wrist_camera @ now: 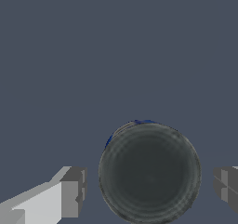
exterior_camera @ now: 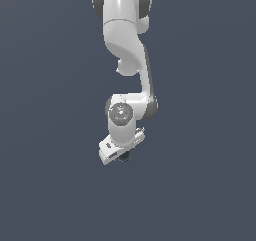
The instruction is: Pick up the object and move it to a goal position.
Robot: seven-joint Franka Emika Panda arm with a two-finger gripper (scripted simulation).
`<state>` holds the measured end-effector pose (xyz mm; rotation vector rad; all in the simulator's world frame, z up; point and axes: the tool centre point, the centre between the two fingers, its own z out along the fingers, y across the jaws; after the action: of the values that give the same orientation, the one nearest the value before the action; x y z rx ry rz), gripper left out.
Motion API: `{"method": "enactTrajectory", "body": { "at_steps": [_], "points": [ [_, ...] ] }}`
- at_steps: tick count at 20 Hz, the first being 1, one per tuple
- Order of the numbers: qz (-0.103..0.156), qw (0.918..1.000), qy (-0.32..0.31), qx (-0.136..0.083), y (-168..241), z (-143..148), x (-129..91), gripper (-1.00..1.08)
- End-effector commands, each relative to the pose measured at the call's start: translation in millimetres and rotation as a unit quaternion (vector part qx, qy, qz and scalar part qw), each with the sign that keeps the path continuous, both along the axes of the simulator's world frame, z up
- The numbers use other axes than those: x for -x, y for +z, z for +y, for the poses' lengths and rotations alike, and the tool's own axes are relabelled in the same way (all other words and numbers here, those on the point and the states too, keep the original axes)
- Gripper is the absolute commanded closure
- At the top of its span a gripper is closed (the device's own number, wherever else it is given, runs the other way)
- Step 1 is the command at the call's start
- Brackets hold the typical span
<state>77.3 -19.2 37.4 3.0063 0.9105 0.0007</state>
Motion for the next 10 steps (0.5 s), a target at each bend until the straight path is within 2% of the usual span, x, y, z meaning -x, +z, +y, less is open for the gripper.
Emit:
{"method": "enactTrajectory", "body": {
  "at_steps": [1,8,9,10],
  "points": [
    [0.000,1.0000,0.001,0.000,-13,0,1,-0.92],
    [0.000,1.0000,0.001,0.000,-24,0,-1,-0.92],
    [0.000,1.0000,0.001,0.000,-24,0,-1,1.08],
    [0.000,1.0000,0.001,0.000,-24,0,-1,1.08]
  ]
}}
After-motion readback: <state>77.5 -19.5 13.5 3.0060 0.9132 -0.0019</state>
